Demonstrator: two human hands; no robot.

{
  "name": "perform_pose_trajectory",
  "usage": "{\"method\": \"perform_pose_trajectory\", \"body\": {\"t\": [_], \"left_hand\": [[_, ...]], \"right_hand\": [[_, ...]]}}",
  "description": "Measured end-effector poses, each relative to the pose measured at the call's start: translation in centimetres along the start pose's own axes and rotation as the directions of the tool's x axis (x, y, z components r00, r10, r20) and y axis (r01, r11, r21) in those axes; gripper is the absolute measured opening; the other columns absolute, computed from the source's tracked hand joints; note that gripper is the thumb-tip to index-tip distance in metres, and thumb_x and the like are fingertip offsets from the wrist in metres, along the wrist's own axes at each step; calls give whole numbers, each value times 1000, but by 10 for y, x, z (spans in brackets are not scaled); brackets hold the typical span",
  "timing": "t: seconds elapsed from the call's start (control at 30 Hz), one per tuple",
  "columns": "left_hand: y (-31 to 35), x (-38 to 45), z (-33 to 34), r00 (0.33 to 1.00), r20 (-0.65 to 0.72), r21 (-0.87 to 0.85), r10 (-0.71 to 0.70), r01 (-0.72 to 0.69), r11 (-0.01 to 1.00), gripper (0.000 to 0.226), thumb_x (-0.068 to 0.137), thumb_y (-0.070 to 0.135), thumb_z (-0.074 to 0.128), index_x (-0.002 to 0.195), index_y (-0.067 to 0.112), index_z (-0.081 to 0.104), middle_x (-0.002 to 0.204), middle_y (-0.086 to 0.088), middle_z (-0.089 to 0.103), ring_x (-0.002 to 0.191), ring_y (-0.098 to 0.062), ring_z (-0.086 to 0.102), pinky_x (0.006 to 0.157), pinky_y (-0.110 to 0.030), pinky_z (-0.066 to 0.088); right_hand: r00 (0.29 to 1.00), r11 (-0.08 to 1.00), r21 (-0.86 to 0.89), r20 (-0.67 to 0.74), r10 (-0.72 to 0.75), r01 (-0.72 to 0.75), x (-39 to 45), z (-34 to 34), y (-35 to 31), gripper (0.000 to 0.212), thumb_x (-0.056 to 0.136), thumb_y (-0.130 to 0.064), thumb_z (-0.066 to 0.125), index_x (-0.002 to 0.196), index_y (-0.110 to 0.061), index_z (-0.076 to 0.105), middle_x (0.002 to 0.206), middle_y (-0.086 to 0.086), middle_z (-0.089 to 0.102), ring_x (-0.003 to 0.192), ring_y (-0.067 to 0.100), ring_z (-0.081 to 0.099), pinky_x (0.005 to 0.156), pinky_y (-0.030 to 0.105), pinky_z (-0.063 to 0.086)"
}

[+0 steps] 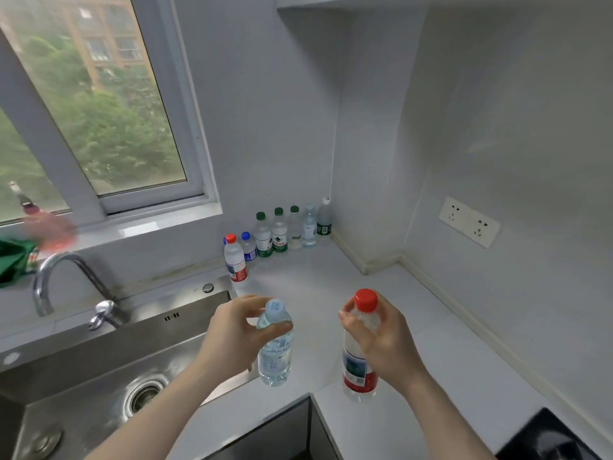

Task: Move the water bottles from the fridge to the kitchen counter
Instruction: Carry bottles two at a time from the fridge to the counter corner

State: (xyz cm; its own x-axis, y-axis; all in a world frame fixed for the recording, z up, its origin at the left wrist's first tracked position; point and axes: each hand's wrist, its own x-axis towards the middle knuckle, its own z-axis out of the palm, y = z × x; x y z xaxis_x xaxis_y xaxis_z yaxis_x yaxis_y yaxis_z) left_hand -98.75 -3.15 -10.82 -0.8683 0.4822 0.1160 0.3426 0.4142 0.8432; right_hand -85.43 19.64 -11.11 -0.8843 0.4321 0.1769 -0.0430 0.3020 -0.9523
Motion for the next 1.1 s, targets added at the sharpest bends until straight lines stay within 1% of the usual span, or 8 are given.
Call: {"method": "perform_pose_trajectory", "body": {"t": [0.13, 0.23, 0.4, 0.47, 0.6, 0.8, 0.93, 1.1], "left_hand": [[-28, 44, -8, 1000, 27, 131, 4, -7, 991, 25, 70, 47, 91, 89, 48, 75, 94, 30, 67, 92, 7, 64, 69, -19, 49], [-43, 79, -14, 999, 36, 234, 36, -44, 971, 37, 66, 54, 90, 98, 41, 77, 92, 26, 67, 89, 9, 63, 67, -13, 43], [-70, 139, -20, 989, 104, 378, 101, -133, 916, 47, 67, 57, 89, 106, 33, 79, 88, 18, 62, 80, -2, 62, 63, -19, 43], [-83, 159, -17, 983, 142, 408, 117, -165, 898, 50, 68, 56, 89, 110, 32, 79, 90, 19, 59, 79, -1, 60, 63, -16, 42], [-105, 194, -14, 979, 180, 485, 94, -171, 857, 50, 69, 59, 88, 112, 36, 76, 91, 18, 57, 81, -5, 58, 68, -31, 55], [-122, 242, -8, 973, 218, 601, 70, -191, 776, 45, 73, 59, 84, 111, 36, 74, 98, 15, 59, 82, -11, 58, 62, -30, 51], [-131, 275, -8, 972, 234, 651, 35, -184, 737, 42, 75, 54, 84, 111, 33, 75, 100, 12, 63, 83, -14, 57, 59, -27, 42], [-139, 313, -10, 973, 231, 729, 12, -181, 660, 39, 76, 55, 81, 108, 33, 76, 101, 9, 67, 88, -18, 58, 76, -34, 48]], "right_hand": [[1000, 1000, -11, -13, 14, -14, 35, 22, 13, 12, 90, -38, 74, 95, -29, 70, 89, -7, 73, 84, 12, 69, 73, 13, 52], [999, 999, -22, -32, 28, -29, 60, 38, 19, 14, 88, -40, 74, 95, -29, 70, 89, -8, 73, 84, 10, 69, 74, 11, 50], [995, 994, -71, -52, 79, -83, 97, 61, 32, 8, 93, -31, 78, 95, -29, 70, 88, -9, 73, 86, 11, 69, 79, 26, 54], [994, 993, -76, -70, 83, -89, 106, 68, 37, 8, 93, -31, 78, 95, -29, 70, 88, -8, 73, 86, 11, 69, 77, 23, 54], [988, 990, -65, -99, 115, -122, 125, 77, 43, 9, 92, -29, 78, 92, -29, 69, 88, -8, 73, 85, 10, 68, 72, 10, 50], [985, 989, -31, -97, 143, -146, 157, 88, 57, 10, 91, -27, 78, 88, -26, 69, 86, -3, 74, 82, 14, 69, 73, 17, 53], [978, 981, -19, -76, 193, -195, 183, 94, 72, 11, 90, -24, 79, 87, -23, 69, 86, -1, 74, 84, 19, 69, 76, 26, 55], [978, 980, 4, -61, 200, -200, 207, 101, 88, 18, 84, -36, 77, 88, -22, 68, 84, 0, 72, 84, 21, 68, 72, 19, 53]]}}
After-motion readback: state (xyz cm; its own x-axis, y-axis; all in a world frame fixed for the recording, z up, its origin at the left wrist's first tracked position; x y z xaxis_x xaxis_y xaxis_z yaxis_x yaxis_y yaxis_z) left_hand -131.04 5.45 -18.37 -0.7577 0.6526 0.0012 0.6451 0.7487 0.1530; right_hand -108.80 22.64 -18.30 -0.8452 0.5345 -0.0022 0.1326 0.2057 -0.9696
